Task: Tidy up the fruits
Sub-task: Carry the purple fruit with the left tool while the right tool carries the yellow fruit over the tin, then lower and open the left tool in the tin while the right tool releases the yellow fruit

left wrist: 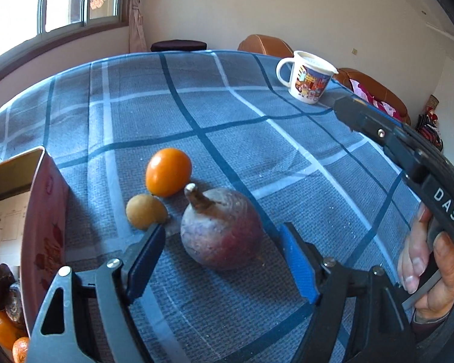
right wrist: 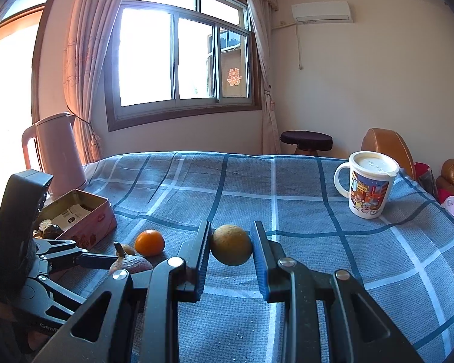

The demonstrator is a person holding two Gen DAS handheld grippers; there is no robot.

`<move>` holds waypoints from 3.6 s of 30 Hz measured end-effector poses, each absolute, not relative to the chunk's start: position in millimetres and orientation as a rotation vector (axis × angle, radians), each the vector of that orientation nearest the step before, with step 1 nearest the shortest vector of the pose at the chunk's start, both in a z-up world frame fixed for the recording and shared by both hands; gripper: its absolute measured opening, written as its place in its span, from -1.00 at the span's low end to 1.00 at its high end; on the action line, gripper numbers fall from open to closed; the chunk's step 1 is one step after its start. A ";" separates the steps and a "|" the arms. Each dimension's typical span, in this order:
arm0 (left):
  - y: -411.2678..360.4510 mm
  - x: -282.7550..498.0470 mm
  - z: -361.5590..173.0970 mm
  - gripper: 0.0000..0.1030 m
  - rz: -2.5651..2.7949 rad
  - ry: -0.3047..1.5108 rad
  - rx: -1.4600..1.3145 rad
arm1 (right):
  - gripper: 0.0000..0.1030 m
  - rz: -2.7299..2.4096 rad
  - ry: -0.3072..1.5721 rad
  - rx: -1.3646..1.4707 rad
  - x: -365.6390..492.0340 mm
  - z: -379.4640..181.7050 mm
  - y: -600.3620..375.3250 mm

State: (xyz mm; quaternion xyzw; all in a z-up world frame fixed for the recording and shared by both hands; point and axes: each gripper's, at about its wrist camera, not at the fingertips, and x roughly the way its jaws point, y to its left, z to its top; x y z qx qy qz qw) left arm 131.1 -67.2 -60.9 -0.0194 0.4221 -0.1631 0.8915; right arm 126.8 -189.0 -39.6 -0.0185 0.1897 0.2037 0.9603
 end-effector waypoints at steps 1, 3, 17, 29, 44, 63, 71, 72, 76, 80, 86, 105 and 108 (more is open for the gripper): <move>-66.8 132.8 -62.3 0.16 -0.350 0.886 -0.057 | -0.45 0.414 0.386 -0.038 127.1 -39.7 -189.0; -65.0 132.1 -62.0 0.03 -0.355 0.881 -0.074 | -0.45 0.414 0.386 -0.037 126.9 -39.8 -189.0; -56.0 102.7 -32.2 0.03 -0.278 0.658 -0.044 | -0.45 0.415 0.376 -0.037 125.3 -39.3 -188.8; -49.2 86.3 -20.9 0.03 -0.222 0.532 -0.042 | -0.45 0.423 0.328 -0.041 116.3 -36.1 -189.9; -45.5 71.7 -14.6 0.03 -0.180 0.443 -0.031 | -0.45 0.453 0.273 -0.056 100.2 -31.9 -184.6; -8.8 53.1 -13.9 0.03 -0.098 0.432 -0.041 | -0.45 0.549 0.319 -0.103 95.5 -35.9 -134.9; 17.7 44.8 -13.0 0.03 -0.053 0.426 -0.053 | -0.45 0.605 0.349 -0.110 95.9 -37.4 -108.7; 21.3 44.1 -13.0 0.03 -0.048 0.427 -0.058 | -0.45 0.612 0.351 -0.115 95.4 -37.6 -104.6; 36.4 40.5 -13.7 0.03 -0.025 0.426 -0.073 | -0.45 0.639 0.357 -0.135 93.7 -38.3 -87.9; 50.7 37.4 -14.2 0.03 -0.003 0.430 -0.086 | -0.45 0.666 0.365 -0.152 93.1 -38.5 -71.5; 67.0 34.4 -15.1 0.03 0.026 0.438 -0.102 | -0.45 0.707 0.372 -0.175 90.0 -36.0 -49.3; 100.4 32.2 -16.6 0.03 0.105 0.464 -0.115 | -0.45 0.796 0.366 -0.235 79.0 -29.9 3.8; 104.0 31.4 -16.9 0.03 0.110 0.467 -0.116 | -0.45 0.807 0.366 -0.241 76.4 -30.3 9.4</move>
